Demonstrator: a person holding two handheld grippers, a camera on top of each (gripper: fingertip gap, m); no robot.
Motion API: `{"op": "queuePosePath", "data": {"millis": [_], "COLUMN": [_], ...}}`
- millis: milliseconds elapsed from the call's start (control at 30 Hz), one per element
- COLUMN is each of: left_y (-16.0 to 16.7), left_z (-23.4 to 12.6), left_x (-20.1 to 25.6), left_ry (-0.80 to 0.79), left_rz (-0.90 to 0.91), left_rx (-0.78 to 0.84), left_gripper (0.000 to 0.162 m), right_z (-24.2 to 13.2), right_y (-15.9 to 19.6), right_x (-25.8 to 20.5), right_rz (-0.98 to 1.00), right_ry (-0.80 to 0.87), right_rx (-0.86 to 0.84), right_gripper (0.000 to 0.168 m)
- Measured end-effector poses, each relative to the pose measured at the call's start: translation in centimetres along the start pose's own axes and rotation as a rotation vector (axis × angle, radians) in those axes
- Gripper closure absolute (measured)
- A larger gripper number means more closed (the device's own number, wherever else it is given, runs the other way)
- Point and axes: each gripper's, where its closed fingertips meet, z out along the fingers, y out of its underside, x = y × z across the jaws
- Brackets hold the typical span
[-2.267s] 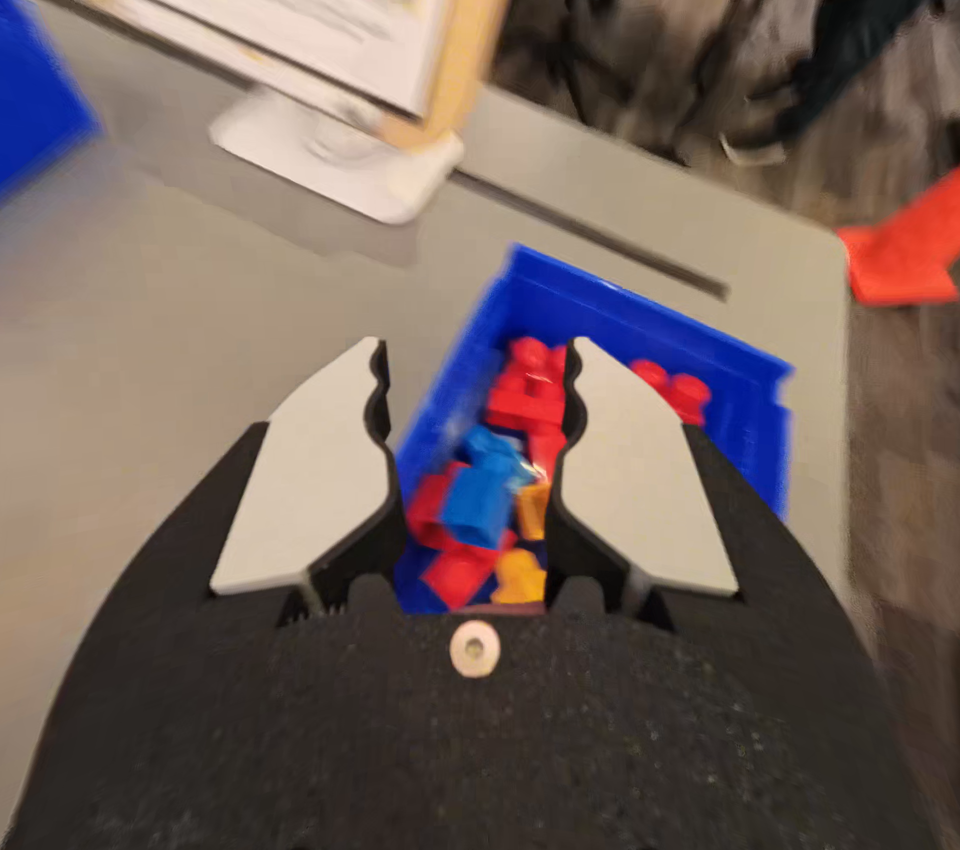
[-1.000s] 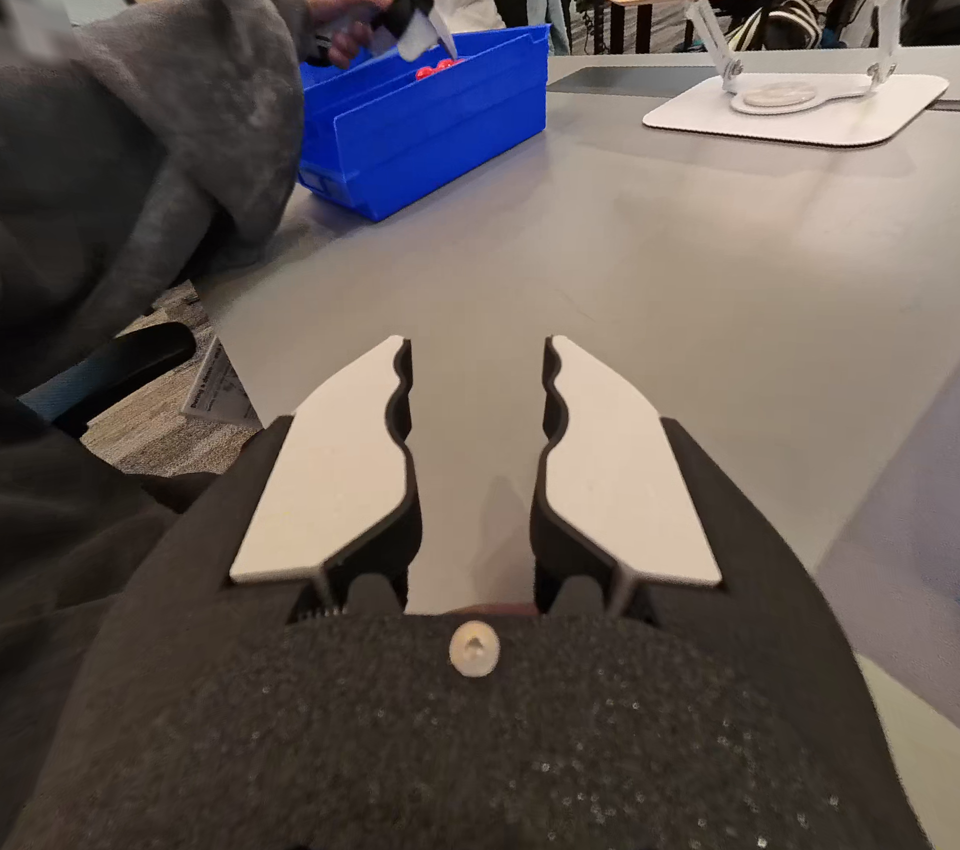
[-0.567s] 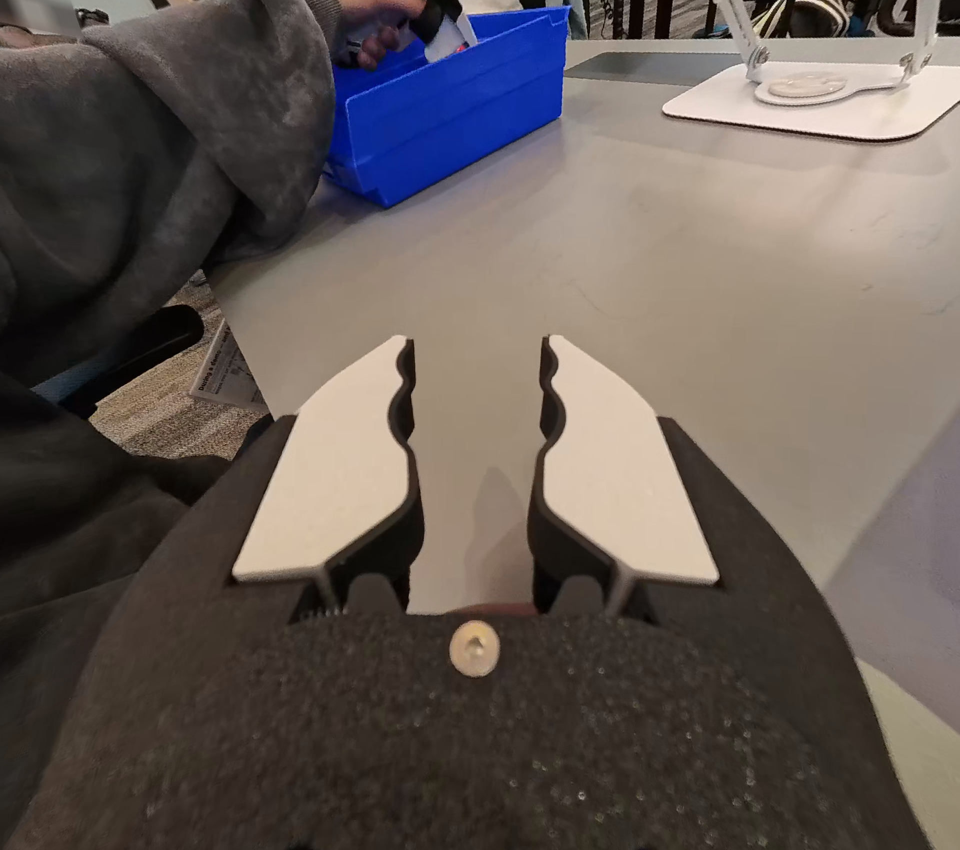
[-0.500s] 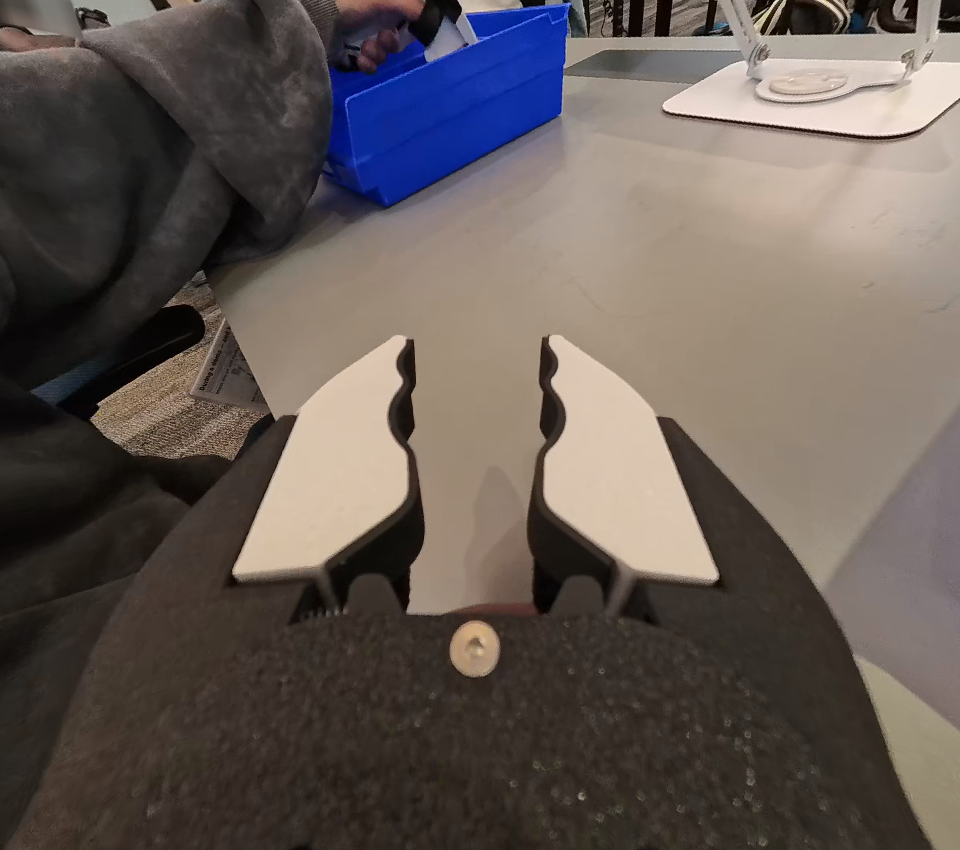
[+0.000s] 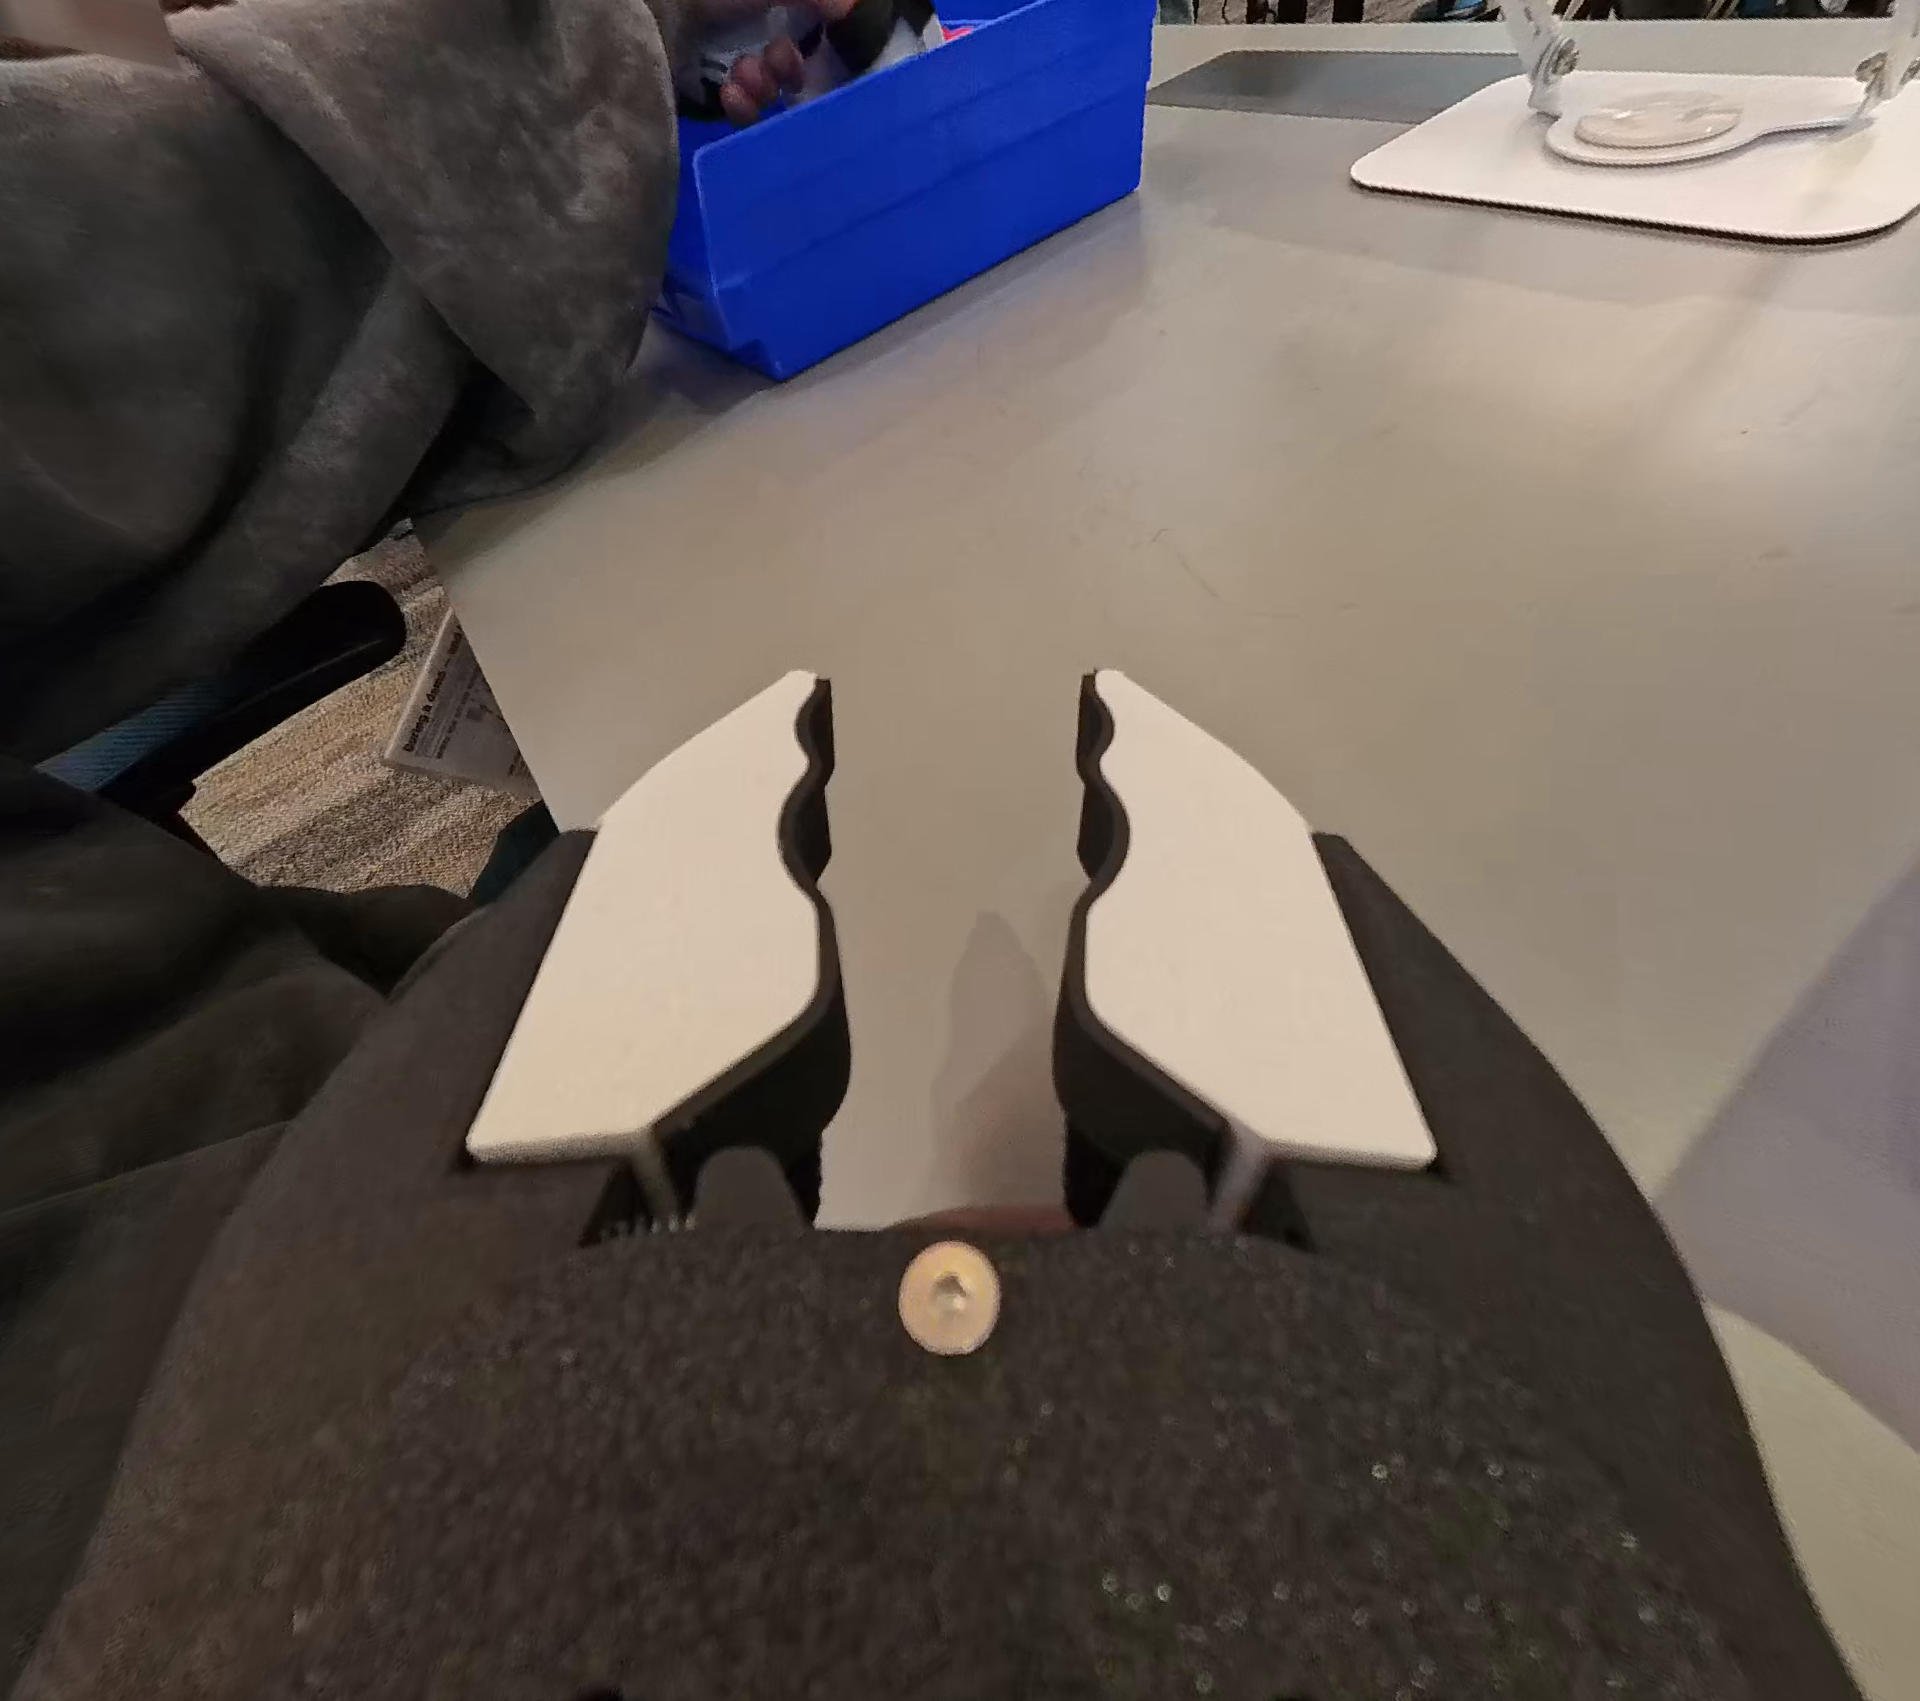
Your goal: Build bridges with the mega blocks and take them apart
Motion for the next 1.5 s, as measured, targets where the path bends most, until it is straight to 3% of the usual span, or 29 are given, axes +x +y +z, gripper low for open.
{"op": "queuePosePath", "data": {"millis": [133,233,333,467,633,767,933,1067,1133,1200,1500], "left_y": [-0.1,-0.9,-1.9,-1.8,2.6,8.8,14.5,16.7,17.0,17.1,17.2], "left_z": [0.2,-2.1,-6.6,-13.8,-18.6,-22.1,-22.3,-21.8,-21.6,-21.5,-21.2], "left_x": [-0.3,-0.5,1.3,7.2,17.3,24.9,29.6,32.0,33.0,33.7,34.7], "left_ry": [-0.008,-0.014,0.121,0.389,0.69,0.968,1.029,1.07,1.098,1.13,1.186], "left_rz": [-0.025,0.013,0.052,0.212,0.544,0.931,1.209,1.285,1.289,1.283,1.293], "left_rx": [0.006,0.065,0.143,0.232,0.165,0.114,0.023,-0.001,0.007,0.013,0.08], "left_gripper": [0.088,0.089,0.089,0.089,0.088,0.088,0.089,0.089,0.089,0.089,0.09], "right_z": [0.0,-0.1,-0.3,-0.1,1.5,3.9,7.6,10.1,11.0,11.0,10.3], "right_y": [0.0,0.0,0.0,0.0,-1.8,-4.5,-8.6,-9.4,-8.9,-8.3,-7.4], "right_x": [0.0,0.1,0.2,0.3,0.6,-1.7,-1.7,-1.7,-1.9,-2.4,-1.6], "right_rz": [0.005,0.013,0.02,0.031,0.014,0.034,0.031,-0.004,-0.024,-0.069,-0.116], "right_ry": [-0.002,-0.001,0.003,-0.008,-0.067,-0.334,-0.409,-0.402,-0.406,-0.448,-0.44], "right_rx": [0.001,0.002,0.006,0.002,0.043,0.05,0.097,0.09,0.065,0.064,0.025], "right_gripper": [0.123,0.123,0.124,0.123,0.113,0.085,0.059,0.056,0.061,0.089,0.091]}}
